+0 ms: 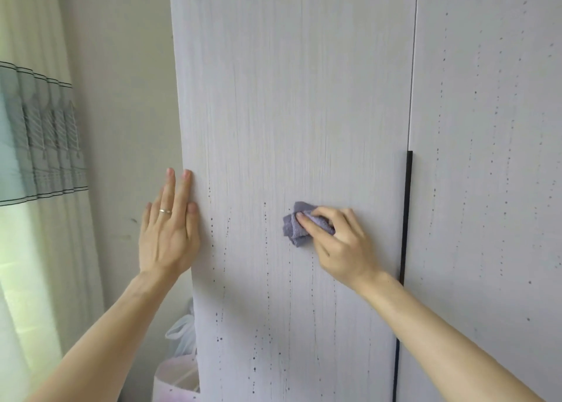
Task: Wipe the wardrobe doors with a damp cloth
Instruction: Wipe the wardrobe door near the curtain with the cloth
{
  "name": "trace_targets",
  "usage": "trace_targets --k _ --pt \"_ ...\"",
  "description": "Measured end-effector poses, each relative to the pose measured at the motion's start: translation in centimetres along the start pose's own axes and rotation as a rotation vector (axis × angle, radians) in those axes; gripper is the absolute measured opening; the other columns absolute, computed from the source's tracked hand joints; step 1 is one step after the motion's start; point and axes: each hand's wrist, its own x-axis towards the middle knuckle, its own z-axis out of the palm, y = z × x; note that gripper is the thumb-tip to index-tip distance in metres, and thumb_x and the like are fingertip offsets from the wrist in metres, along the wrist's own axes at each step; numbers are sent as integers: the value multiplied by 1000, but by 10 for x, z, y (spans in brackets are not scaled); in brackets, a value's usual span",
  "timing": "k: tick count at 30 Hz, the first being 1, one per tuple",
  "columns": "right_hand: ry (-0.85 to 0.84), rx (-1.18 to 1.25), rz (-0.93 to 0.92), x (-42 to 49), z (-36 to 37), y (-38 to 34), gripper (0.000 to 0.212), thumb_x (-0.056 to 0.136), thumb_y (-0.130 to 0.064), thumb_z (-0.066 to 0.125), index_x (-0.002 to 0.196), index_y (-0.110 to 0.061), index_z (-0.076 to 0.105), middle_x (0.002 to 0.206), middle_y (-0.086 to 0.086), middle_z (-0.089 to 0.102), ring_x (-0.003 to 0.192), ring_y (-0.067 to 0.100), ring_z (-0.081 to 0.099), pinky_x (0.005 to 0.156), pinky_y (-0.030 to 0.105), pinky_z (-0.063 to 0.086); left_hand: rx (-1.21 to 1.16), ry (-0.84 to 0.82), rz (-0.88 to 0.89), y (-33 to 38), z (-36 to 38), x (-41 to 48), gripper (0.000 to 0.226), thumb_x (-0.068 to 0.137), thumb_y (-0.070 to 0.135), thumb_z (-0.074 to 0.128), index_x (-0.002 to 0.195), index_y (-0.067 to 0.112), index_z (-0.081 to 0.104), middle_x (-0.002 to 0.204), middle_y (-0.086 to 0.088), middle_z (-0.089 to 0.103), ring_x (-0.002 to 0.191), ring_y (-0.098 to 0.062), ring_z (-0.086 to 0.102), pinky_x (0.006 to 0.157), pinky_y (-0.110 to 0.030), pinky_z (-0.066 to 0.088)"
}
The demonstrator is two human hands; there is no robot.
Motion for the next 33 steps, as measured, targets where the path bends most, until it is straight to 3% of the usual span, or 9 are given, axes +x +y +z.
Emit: trace_targets --k 6,13,15,18,19,25,27,30,33 --pt "196 28 322 98 4 22 41 90 0 53 124 -14 71 112 12 61 84 33 51 72 36 47 -19 -9 -68 3 6 -4 56 105 41 15 160 39 7 168 -1 19 143 -31 36 115 -48 28" --pt "-93 103 -209 31 25 -25 38 90 4 63 126 -6 68 108 13 66 82 33 57 77 40 50 -44 -5 -77 2 6 -8 55 105 40 18 160 38 10 164 -4 29 133 -36 44 109 -47 34" --pt "-16 84 -135 63 29 -19 36 91 3 63 126 -7 68 108 14 66 83 35 58 76 43 50 -68 -8 -72 1 6 -9 55 105 41 18 160 38 12 163 -3 31 132 -35 45 108 -48 36" --pt "142 107 171 106 31 -15 34 93 0 60 125 -8 69 108 14 62 83 35 54 75 40 47 -115 -10 -94 1 8 -11 55 104 45 17 158 45 10 162 -1 33 130 -34 46 103 -51 42" --pt "169 113 197 107 34 -22 34 93 1 60 125 -8 69 108 14 62 82 35 53 76 38 47 -123 -9 -101 0 9 -11 55 103 47 15 158 47 9 161 0 34 129 -33 46 102 -50 43" --pt "-146 133 -293 36 51 -67 42 84 7 59 124 -5 68 108 14 66 80 33 56 74 41 51 -137 -33 -55 -4 5 -22 53 101 51 13 153 52 1 149 3 48 122 -28 51 93 -41 45" --pt "-113 150 -227 63 53 -67 40 87 6 59 124 -4 69 107 15 65 82 35 57 76 41 50 -130 -36 -30 -11 5 -26 53 103 51 15 154 51 2 148 2 49 120 -28 53 91 -40 47" --pt "65 150 63 118 54 -65 35 90 4 58 121 -5 71 103 16 63 79 33 53 74 39 48 -137 -30 3 -15 7 -24 53 106 47 18 156 49 3 148 2 48 115 -29 54 89 -41 49" --pt "89 139 73 111 60 -80 35 90 4 57 122 -4 70 103 17 63 79 32 52 76 37 47 -181 -45 -10 -16 6 -25 53 106 47 18 158 48 7 152 3 44 117 -28 54 92 -42 49"
